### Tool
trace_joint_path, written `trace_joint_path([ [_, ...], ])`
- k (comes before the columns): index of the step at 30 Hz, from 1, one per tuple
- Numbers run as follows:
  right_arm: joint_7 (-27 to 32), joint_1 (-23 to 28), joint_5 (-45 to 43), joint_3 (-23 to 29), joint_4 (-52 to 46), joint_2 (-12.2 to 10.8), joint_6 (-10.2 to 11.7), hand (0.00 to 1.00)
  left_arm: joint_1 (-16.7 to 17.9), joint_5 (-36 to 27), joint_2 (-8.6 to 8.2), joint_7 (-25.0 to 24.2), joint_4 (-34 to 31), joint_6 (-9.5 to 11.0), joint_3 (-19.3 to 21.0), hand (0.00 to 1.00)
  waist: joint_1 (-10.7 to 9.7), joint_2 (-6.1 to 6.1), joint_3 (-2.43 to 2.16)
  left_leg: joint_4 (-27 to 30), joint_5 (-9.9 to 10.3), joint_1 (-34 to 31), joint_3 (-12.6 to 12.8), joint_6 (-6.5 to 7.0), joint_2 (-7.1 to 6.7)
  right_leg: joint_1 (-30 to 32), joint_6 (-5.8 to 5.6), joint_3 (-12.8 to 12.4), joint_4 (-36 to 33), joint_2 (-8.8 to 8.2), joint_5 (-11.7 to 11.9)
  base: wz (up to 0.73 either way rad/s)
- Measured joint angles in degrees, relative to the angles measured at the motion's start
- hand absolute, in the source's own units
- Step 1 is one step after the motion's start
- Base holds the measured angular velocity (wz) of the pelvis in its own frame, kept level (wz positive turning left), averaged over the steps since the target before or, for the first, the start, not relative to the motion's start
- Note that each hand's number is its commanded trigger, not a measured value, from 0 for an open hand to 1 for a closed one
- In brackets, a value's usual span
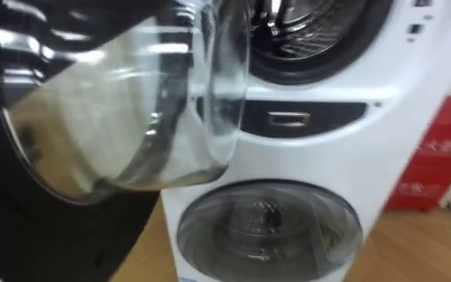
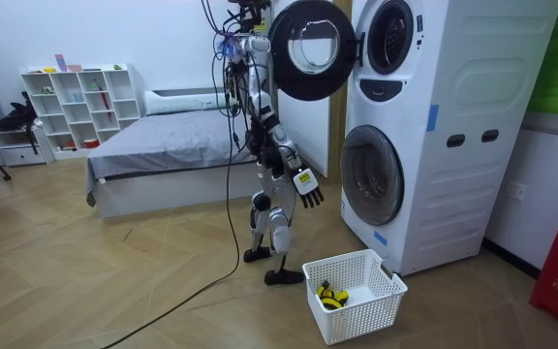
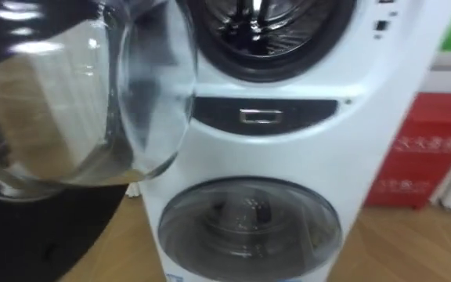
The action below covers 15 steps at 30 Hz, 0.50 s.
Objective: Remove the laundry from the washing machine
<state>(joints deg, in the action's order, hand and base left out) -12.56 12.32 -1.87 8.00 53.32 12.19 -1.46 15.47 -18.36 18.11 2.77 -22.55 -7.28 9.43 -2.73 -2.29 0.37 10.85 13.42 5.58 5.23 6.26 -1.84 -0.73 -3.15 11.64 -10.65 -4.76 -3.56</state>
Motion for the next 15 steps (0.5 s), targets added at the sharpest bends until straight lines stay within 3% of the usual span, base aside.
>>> trace_joint_path([
  [3,1.28,-0.24,2.69,-2.52,-0.58,0.42,0.00,0.00,0.01,-0.14,-0.53,-2.14,0.04,0.55,-5.41,0.00,-0.17,0.31,0.04,-0.73,-0.12,0.16,0.42,-0.20,0.18,0.45,-0.01,-0.05,0.03,0.29,-0.01,-0.11],
  [5,1.73,-1.20,4.28,-4.54,-0.56,0.35,0.12,0.00,0.01,-0.07,-1.94,-3.84,1.21,0.55,-10.52,0.00,-0.25,0.57,0.16,-1.37,-0.15,0.70,1.21,-0.26,0.29,0.63,0.00,-0.54,0.09,0.57,-0.01,-0.20],
  [8,1.74,-2.30,4.08,-5.53,-0.67,0.09,0.13,0.00,0.00,0.32,-2.07,-6.33,3.64,0.38,-15.35,0.00,-0.69,0.88,0.22,-1.73,-0.04,1.26,2.61,-0.43,0.65,0.84,0.15,-0.67,0.11,0.96,-0.10,-0.24],
  [10,1.54,-2.97,4.09,-5.74,-0.71,-0.07,0.13,0.00,0.00,0.61,-2.03,-7.07,3.71,0.23,-16.73,0.00,-1.83,1.34,0.33,-1.69,0.03,1.23,3.00,-0.56,0.87,1.17,0.20,-0.76,0.08,1.19,-0.11,-0.18],
  [15,1.47,-4.01,4.09,-6.79,-0.08,-0.47,0.16,0.00,-0.04,2.36,-2.23,-7.31,3.72,0.23,-19.29,0.00,-3.08,2.66,-0.05,-1.83,0.48,1.78,4.27,-1.31,1.73,1.26,0.52,-1.18,0.31,2.29,-0.11,-0.15],
])
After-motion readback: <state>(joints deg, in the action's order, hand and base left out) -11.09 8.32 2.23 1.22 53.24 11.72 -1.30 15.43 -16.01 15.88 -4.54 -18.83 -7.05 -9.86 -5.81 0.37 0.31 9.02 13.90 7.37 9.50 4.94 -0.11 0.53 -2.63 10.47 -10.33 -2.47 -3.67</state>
